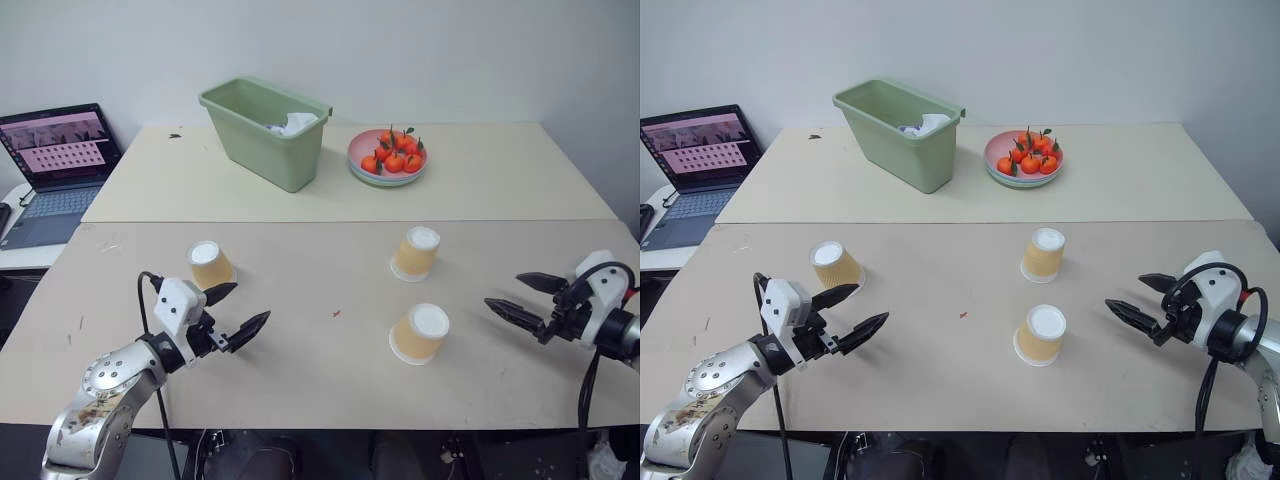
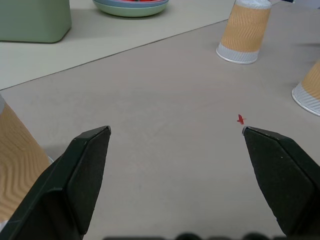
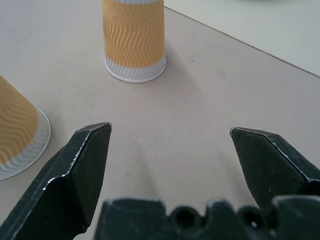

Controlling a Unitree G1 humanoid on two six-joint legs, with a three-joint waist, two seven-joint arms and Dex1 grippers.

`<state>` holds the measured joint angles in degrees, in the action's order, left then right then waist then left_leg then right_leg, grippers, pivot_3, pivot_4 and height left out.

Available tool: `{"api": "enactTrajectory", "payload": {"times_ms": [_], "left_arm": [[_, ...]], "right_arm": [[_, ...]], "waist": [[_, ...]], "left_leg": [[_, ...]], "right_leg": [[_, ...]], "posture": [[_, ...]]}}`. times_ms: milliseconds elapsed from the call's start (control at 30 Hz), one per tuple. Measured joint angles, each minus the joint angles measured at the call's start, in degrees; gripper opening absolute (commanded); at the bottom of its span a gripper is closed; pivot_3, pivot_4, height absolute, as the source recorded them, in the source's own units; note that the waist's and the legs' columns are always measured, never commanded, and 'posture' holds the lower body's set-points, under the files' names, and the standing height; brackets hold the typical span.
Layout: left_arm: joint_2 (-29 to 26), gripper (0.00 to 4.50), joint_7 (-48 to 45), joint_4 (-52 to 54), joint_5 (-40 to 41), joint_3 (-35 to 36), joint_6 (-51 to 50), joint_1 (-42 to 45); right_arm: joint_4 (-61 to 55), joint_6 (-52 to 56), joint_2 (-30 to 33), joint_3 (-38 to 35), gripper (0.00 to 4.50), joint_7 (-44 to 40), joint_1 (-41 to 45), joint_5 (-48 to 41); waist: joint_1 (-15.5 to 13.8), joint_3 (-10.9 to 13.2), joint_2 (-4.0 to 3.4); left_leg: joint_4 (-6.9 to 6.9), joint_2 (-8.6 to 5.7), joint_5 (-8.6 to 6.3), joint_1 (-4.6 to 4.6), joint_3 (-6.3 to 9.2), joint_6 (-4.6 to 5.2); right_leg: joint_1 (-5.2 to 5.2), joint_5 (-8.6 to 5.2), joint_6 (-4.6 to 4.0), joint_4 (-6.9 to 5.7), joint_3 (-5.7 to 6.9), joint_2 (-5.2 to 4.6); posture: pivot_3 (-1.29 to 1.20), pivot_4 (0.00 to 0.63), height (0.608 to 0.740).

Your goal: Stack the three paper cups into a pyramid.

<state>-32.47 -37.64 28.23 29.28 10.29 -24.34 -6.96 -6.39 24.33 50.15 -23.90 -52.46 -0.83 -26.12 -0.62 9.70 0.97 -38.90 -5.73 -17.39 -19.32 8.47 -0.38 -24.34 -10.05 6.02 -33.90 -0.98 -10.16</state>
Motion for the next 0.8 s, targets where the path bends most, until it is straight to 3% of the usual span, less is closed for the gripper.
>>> {"api": "enactTrajectory", "payload": {"times_ms": [67, 167, 267, 367, 567, 800], "left_arm": [[0.1, 4.5, -0.1, -0.3, 0.1, -0.4, -0.4, 1.0], [1.4, 4.5, -1.6, -7.4, 0.4, -5.7, -4.7, 20.2], [1.8, 4.5, -4.2, -8.4, 2.1, -8.5, -6.5, 29.8], [2.5, 4.5, -6.4, -10.6, 2.6, -11.1, -8.6, 32.1], [3.8, 4.5, -14.3, -14.7, 2.9, -16.5, -9.2, 39.2], [4.7, 4.5, -17.1, -18.7, 1.0, -18.2, -6.7, 39.5]], "right_arm": [[-0.2, 0.0, 0.0, -0.3, 4.46, -0.1, -0.6, 0.0], [-3.7, 2.8, 1.3, -2.2, 4.46, -2.5, -6.0, -1.2], [-9.5, 5.0, 2.5, -5.0, 4.46, -4.3, -10.1, -2.9], [-12.3, 7.2, 2.4, -6.9, 4.46, -4.6, -13.3, -4.4], [-25.5, 11.9, 0.7, -7.2, 4.46, -3.2, -16.6, -9.3], [-30.4, 14.2, -2.8, 1.0, 4.46, 2.1, -14.9, -11.2]], "waist": [[0.0, 0.0, 0.0], [-2.5, 0.1, -0.01], [-1.4, 0.0, -0.04], [0.3, 0.1, -0.01], [0.5, 0.1, 0.1], [0.0, 0.1, 0.15]], "left_leg": [[0.0, 0.01, 0.0, 0.01, 0.0, 0.0], [-0.27, 0.13, 0.23, -0.28, 0.09, -0.28], [-0.23, 0.14, 0.06, -0.26, -0.23, -0.07], [-0.11, 0.24, -0.07, -0.3, -0.48, 0.05], [-0.12, 0.29, -0.1, -0.19, -0.51, 0.1], [-0.13, 0.33, -0.1, -0.23, -0.5, 0.1]], "right_leg": [[0.01, 0.0, 0.0, -0.01, 0.0, 0.0], [0.07, 0.15, -0.04, -0.05, 0.45, 0.0], [0.15, 0.12, 0.08, 0.02, 0.13, 0.0], [0.03, 0.07, 0.06, 0.01, 0.03, 0.02], [0.05, 0.33, -0.29, 0.36, 0.05, 0.07], [0.0, 0.36, -0.31, 0.41, 0.04, 0.13]], "posture": [[0.0, 0.15, 0.727], [0.0, 0.15, 0.727], [0.0, 0.15, 0.727], [0.0, 0.15, 0.727], [0.0, 0.15, 0.727], [0.0, 0.15, 0.727]]}}
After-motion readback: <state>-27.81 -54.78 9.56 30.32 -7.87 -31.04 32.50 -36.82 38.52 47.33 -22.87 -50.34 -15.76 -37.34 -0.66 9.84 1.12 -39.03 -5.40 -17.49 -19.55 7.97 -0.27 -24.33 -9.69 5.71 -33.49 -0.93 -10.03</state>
